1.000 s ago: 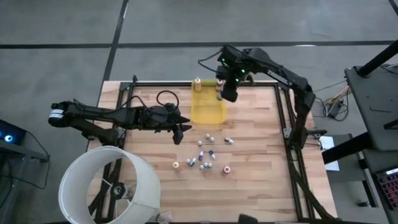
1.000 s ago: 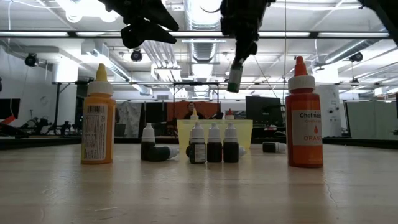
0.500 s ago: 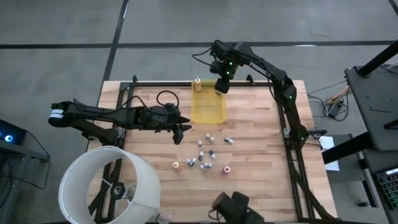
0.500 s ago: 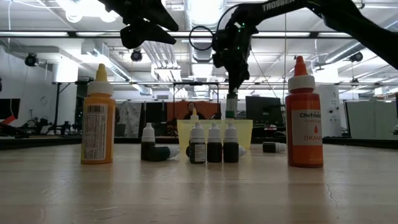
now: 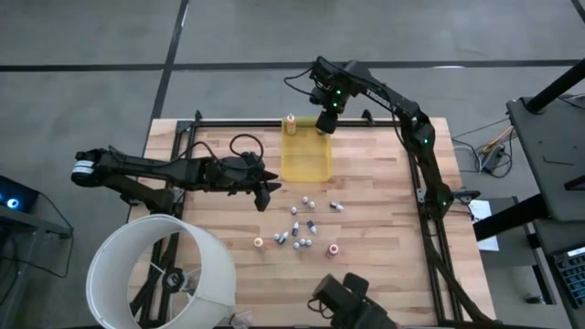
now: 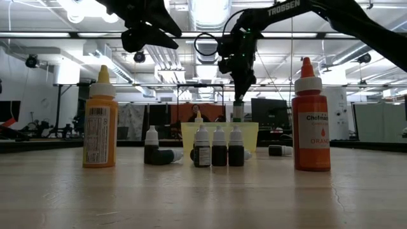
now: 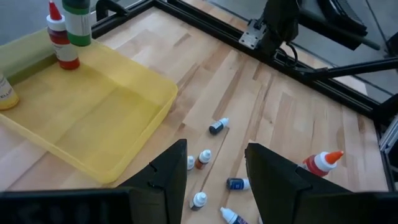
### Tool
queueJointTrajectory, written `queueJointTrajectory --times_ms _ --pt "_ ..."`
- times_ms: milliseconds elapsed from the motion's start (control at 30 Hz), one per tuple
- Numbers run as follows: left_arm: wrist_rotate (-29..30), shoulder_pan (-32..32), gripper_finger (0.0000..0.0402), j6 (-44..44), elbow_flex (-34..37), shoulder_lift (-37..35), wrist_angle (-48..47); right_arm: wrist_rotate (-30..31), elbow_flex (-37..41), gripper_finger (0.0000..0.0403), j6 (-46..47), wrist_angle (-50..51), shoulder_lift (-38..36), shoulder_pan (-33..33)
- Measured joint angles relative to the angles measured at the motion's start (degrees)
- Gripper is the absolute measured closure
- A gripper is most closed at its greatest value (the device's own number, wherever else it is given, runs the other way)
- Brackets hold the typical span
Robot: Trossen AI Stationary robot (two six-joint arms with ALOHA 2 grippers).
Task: Pick & Place food coloring
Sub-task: Put the large green food coloring bottle into the yellow container
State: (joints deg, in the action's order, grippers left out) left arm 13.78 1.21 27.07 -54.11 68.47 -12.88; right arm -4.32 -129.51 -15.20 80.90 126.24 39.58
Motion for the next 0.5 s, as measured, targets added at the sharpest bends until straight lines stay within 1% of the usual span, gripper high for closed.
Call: queueJointTrajectory --times_ms 500 --pt "0.32 0.0 0.0266 -0.02 0.0 0.0 0.02 -0.39 2.29 0.0289 0.2 -1.5 2.29 -0.05"
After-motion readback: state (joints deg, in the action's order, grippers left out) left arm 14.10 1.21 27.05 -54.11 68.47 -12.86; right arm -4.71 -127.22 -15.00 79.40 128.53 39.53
